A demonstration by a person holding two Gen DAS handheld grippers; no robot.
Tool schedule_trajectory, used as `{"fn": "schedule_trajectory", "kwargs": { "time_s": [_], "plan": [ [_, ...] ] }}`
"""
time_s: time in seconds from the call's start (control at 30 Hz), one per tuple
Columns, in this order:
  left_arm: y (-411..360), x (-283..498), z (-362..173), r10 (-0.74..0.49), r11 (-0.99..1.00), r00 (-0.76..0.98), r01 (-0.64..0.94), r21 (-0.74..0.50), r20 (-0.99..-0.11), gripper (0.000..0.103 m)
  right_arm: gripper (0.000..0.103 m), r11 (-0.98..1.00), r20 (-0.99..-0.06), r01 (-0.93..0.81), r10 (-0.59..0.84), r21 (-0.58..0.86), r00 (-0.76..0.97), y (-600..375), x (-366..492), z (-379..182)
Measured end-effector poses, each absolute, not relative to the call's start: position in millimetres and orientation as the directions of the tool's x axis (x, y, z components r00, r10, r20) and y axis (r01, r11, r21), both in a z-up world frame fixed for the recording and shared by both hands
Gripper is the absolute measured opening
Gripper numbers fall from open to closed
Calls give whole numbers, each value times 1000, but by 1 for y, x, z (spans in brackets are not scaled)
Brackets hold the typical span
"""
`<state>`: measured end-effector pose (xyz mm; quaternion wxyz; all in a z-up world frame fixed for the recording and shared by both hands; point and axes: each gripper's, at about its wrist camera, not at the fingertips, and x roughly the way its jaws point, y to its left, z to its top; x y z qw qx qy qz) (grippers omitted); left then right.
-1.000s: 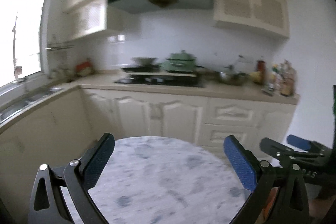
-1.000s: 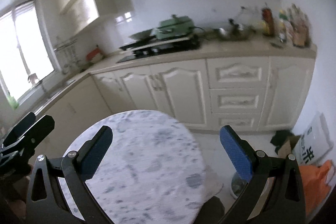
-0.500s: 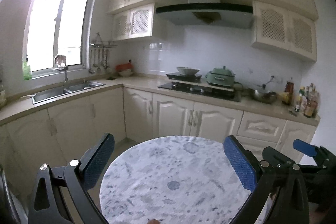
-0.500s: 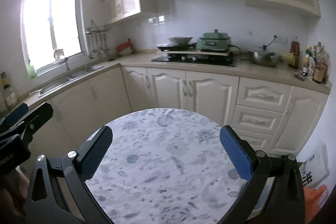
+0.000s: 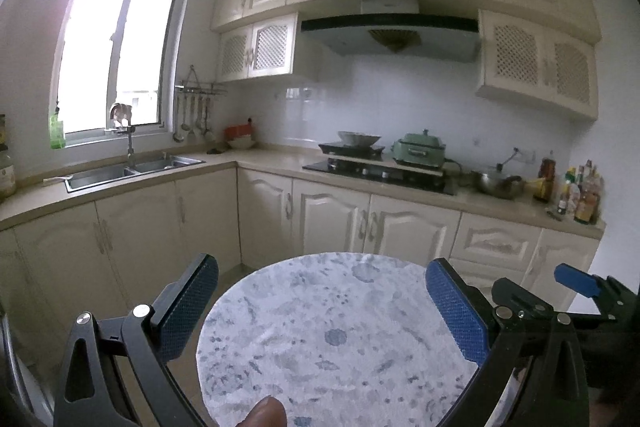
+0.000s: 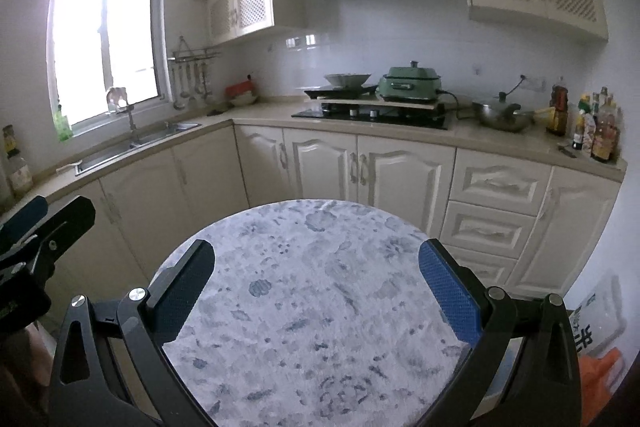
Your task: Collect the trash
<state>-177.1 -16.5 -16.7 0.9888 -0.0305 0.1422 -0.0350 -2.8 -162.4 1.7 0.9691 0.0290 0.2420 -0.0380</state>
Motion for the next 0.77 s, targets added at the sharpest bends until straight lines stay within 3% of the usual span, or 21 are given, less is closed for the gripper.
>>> {"fn": "schedule_trajectory", "kwargs": {
  "time_s": [0.77],
  "plan": [
    [-21,-169,-40,-77,996,962,64,-59,-262,102,103,997,-464,73,-52,28,884,-163,-7,1]
  ]
}}
